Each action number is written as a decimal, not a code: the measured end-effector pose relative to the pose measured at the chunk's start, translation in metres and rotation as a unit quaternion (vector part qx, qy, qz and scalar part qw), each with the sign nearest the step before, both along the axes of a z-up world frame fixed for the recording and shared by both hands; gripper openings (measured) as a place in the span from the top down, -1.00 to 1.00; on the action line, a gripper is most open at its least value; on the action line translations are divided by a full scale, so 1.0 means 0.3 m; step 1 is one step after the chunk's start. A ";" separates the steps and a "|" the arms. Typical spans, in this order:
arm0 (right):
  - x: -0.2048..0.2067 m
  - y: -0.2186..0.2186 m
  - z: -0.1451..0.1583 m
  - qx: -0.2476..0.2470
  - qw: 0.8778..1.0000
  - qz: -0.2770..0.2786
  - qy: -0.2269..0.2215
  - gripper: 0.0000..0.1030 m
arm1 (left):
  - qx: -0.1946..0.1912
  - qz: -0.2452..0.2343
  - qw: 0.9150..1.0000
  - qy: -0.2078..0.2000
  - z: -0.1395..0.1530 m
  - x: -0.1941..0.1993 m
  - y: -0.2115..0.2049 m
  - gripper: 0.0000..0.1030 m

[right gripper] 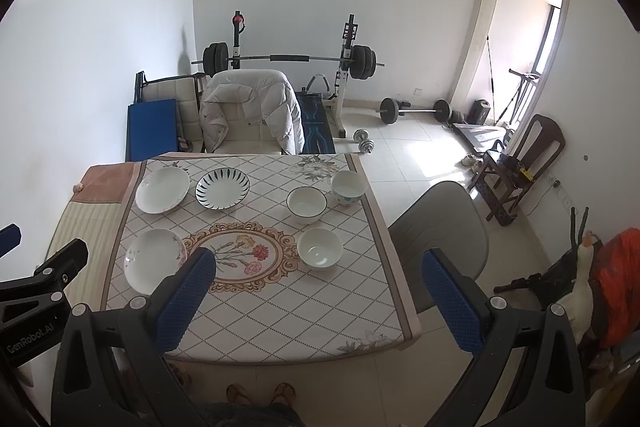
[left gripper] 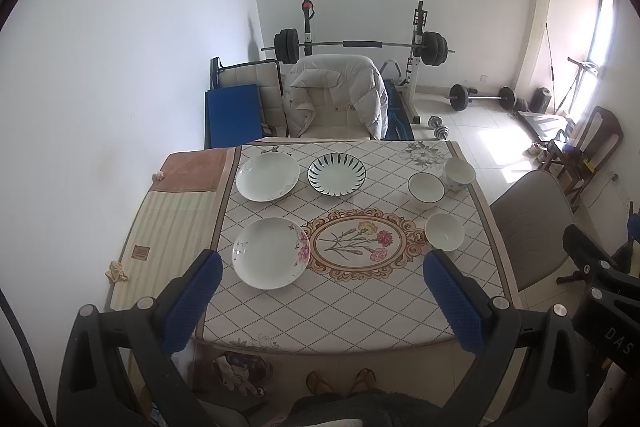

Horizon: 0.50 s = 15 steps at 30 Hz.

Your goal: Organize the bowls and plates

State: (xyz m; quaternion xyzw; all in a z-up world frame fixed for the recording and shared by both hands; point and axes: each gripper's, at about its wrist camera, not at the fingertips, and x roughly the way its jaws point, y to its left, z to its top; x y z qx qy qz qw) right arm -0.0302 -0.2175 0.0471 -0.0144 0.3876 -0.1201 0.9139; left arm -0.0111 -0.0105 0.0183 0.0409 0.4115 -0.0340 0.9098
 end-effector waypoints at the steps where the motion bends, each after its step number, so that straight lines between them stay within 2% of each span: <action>1: -0.003 -0.002 0.000 0.000 1.000 0.000 -0.001 -1.00 | 0.000 0.000 1.000 0.000 0.001 0.001 -0.001 -1.00; 15: -0.008 -0.005 -0.003 -0.001 1.000 0.000 -0.004 -1.00 | -0.003 0.000 1.000 -0.001 0.003 -0.004 -0.009 -1.00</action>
